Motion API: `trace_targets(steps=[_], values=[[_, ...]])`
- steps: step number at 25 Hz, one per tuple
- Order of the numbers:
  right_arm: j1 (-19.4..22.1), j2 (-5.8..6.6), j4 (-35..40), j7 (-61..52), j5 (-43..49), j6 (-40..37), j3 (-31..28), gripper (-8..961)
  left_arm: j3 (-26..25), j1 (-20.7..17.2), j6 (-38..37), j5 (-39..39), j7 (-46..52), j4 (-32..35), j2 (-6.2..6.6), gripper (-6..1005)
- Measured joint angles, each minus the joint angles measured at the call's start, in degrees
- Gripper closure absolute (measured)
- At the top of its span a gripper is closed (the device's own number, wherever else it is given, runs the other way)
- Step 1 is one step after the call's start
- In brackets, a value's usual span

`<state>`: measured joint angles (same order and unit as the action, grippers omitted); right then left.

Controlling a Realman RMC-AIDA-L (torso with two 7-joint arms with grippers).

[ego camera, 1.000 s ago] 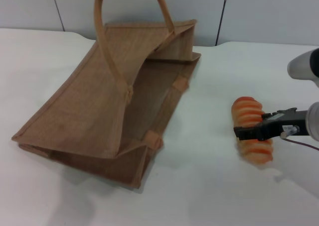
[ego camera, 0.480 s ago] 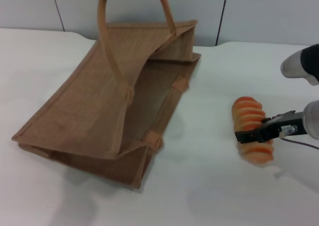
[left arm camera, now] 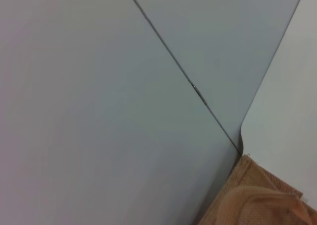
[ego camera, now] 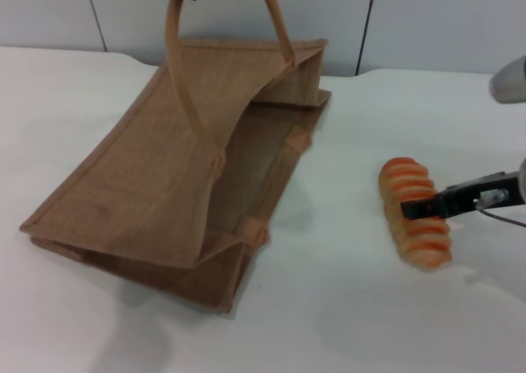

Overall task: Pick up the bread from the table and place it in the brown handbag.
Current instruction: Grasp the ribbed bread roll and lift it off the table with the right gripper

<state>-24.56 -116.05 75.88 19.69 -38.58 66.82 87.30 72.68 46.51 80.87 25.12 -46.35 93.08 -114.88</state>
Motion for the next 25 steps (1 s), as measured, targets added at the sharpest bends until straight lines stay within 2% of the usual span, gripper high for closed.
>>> trace_targets(steps=[8, 25], values=[[-2.0, -0.07, -6.6, 1.1, -3.0, 0.8, -2.0, 69, 2.6, 1.6, 0.0, -2.6, 1.6, -2.1, -0.08, 876], [-4.5, -0.16, -12.2, 2.8, -4.4, -1.3, -2.1, 71, 2.6, 1.9, -0.2, -2.5, 1.7, -4.5, -0.3, 877]])
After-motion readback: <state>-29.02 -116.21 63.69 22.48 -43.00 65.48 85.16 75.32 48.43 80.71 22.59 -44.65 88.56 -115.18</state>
